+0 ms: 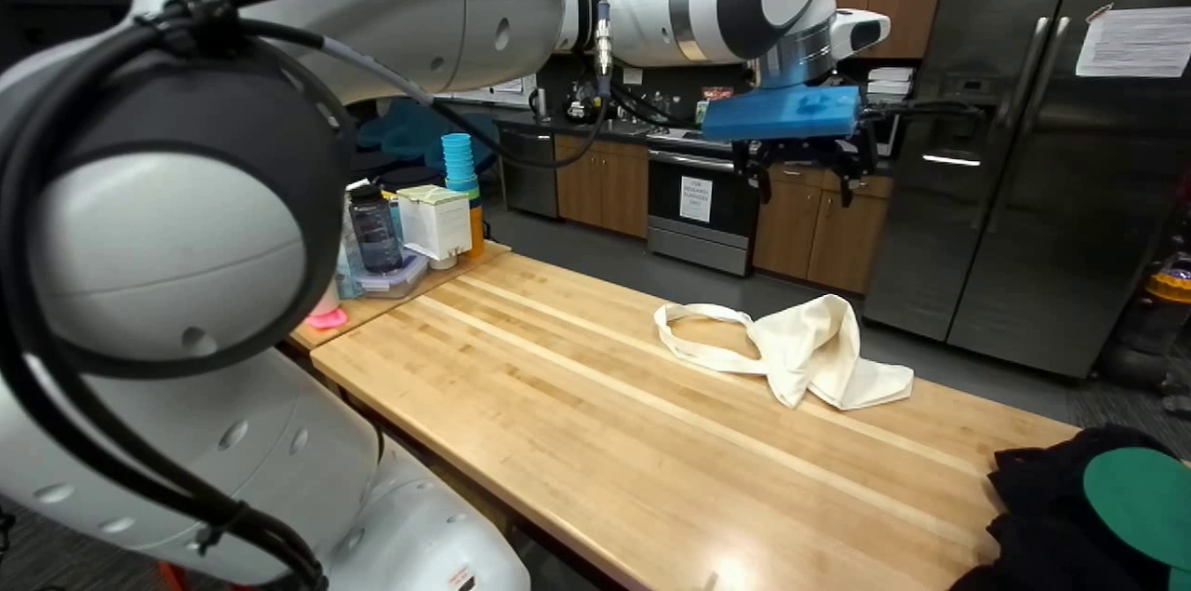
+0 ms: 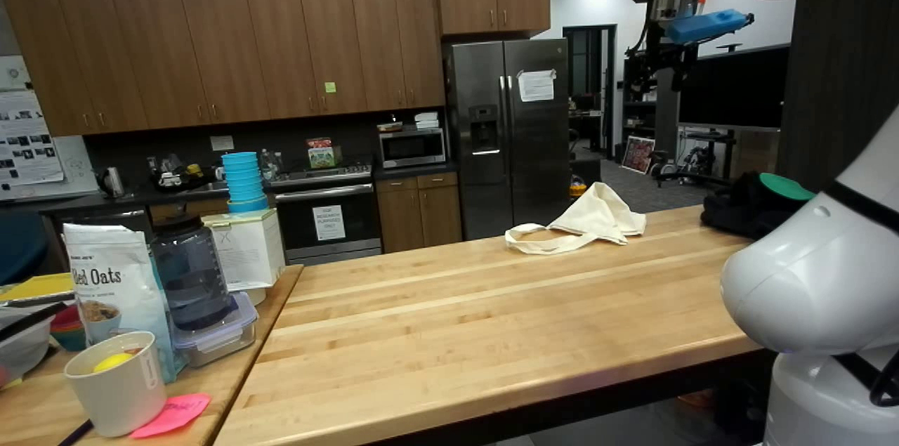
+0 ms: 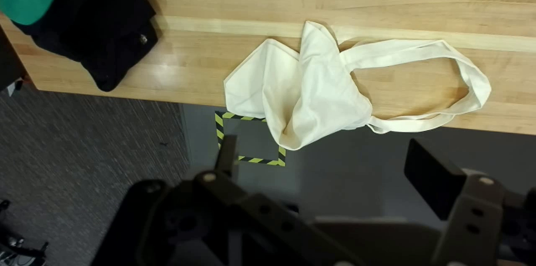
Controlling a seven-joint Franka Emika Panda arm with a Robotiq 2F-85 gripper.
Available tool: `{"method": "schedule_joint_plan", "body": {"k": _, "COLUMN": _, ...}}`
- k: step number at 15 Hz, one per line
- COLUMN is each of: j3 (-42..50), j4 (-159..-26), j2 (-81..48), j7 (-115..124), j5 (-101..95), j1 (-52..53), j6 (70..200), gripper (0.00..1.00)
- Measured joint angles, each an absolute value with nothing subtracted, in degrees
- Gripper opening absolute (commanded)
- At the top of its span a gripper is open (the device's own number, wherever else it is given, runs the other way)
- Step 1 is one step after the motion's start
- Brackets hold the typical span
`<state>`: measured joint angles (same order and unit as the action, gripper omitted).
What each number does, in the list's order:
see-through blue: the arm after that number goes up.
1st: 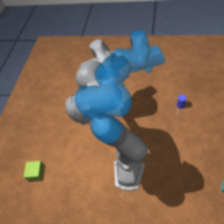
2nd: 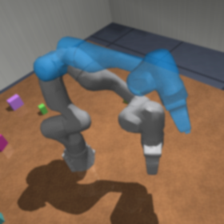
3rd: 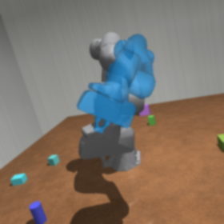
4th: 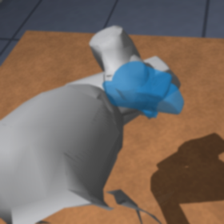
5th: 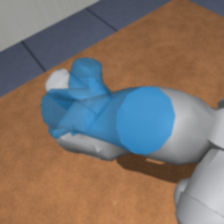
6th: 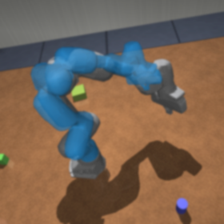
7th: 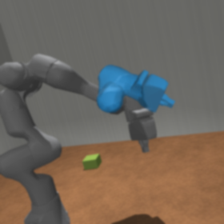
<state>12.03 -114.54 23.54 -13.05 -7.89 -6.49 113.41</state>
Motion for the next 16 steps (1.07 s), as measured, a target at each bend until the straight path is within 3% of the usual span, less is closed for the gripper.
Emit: {"method": "schedule_joint_plan", "body": {"k": 16, "j3": 11.44, "j4": -105.03, "j2": 6.55, "j7": -12.96, "j5": -2.11, "j1": -6.31, "j6": 114.98, "gripper": 1.0}}
